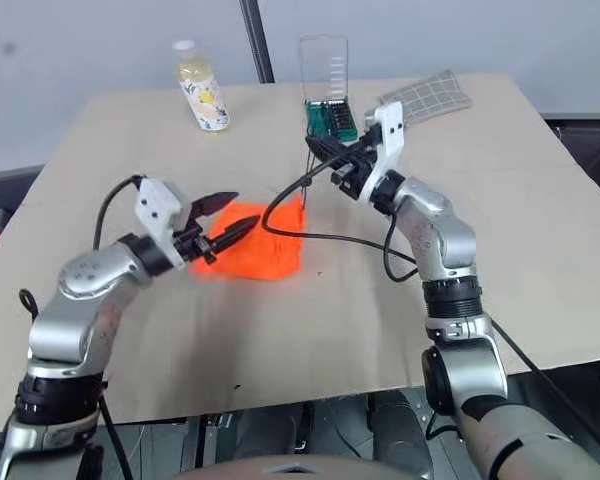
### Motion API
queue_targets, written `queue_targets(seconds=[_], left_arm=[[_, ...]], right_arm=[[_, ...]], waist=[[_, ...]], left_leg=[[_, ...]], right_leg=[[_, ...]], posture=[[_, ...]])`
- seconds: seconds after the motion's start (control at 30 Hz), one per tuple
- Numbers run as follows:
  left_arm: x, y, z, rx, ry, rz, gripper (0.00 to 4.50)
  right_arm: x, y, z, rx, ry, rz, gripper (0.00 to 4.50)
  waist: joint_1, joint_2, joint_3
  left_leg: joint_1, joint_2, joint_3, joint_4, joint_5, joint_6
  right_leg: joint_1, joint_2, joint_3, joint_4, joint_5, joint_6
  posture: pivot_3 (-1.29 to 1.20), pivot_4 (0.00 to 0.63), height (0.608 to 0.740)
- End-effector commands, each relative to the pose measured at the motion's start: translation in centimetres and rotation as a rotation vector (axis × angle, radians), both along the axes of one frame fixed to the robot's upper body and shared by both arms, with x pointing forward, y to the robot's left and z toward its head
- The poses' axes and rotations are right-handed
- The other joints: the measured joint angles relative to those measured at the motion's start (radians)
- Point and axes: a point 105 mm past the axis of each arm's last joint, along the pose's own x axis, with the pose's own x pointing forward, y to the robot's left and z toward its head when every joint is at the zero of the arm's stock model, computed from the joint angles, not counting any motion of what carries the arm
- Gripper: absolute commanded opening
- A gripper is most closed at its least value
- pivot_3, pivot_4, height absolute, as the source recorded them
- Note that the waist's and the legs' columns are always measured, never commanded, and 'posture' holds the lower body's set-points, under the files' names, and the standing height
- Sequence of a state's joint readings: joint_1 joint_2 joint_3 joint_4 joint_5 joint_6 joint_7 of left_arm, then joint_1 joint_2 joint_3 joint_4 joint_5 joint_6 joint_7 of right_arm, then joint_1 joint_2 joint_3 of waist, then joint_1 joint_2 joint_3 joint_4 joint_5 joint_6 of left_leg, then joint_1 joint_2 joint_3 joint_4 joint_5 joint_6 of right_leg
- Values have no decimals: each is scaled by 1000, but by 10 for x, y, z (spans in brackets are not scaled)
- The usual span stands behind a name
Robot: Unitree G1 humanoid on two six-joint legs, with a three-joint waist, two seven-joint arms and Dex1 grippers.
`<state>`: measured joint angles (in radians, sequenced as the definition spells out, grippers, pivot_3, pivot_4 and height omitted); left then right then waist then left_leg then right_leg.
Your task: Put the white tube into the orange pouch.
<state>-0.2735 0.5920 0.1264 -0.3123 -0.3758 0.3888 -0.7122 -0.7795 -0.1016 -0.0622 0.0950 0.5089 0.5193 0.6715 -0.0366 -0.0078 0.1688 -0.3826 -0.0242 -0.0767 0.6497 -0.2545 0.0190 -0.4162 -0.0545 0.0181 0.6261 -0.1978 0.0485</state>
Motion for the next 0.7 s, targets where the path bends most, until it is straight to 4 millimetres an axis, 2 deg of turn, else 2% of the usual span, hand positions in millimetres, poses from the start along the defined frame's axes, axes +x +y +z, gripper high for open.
queue_targets(seconds=[0.03, 0.2, 0.33, 0.7], left_arm=[[4, -24, 32, -113, -89, -83, 2873], [3, -49, 50, -256, -62, -189, 2873], [5, -52, 54, -274, -65, -195, 2873], [14, -50, 75, -376, -104, -162, 2873]], right_arm=[[-25, 9, 44, 37, -141, 87, 0], [-34, 20, 68, 40, -207, 82, 0], [-46, 26, 82, 48, -252, 106, 0], [-54, 35, 76, 13, -247, 146, 0]], waist=[[3, 0, 0], [-4, -1, 1], [-5, -1, 1], [1, -1, 1]], left_leg=[[-1, 0, 0, 0, 0, 0], [-1, 0, 0, 0, 0, 0], [-1, 0, 0, -1, 0, 0], [-2, 0, 0, -1, 0, 0]], right_leg=[[-1, 0, 0, 0, 0, 0], [-2, 0, 0, 0, 0, 0], [-3, 0, 0, 0, 0, 0], [-3, 0, 0, 0, 0, 0]], posture=[[0, 150, 740], [0, 150, 740], [0, 150, 740], [0, 150, 740]])
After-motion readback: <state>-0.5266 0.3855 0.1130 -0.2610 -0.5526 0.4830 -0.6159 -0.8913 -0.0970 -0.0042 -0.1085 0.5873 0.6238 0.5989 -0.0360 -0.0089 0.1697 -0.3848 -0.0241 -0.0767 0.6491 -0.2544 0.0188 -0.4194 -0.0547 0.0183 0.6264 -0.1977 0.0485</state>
